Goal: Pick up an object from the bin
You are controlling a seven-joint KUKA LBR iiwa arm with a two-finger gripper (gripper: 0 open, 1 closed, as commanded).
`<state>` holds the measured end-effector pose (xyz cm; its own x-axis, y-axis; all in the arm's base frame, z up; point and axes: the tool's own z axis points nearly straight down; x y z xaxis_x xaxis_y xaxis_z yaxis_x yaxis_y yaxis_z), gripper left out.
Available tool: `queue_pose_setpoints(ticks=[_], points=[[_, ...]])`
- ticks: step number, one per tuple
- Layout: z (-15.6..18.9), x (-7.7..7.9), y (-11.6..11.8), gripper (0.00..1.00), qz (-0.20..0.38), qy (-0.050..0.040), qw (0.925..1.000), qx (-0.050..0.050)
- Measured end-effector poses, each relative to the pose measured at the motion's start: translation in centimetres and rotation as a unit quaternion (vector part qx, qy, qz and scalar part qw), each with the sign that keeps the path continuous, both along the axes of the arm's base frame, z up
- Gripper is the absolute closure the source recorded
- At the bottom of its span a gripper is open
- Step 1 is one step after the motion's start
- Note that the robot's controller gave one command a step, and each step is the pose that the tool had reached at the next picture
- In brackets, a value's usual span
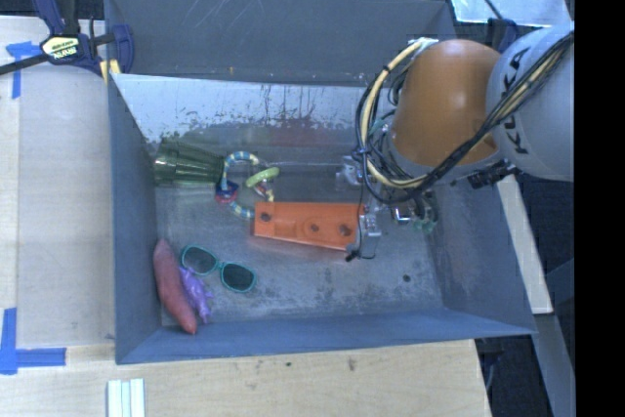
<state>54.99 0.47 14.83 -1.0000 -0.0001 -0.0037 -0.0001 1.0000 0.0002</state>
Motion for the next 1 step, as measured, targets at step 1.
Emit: queue_pose_setpoints(ticks=[1], points=[[0.0, 0.0, 0.0, 0.0, 0.0, 0.0, 1.0, 0.0]])
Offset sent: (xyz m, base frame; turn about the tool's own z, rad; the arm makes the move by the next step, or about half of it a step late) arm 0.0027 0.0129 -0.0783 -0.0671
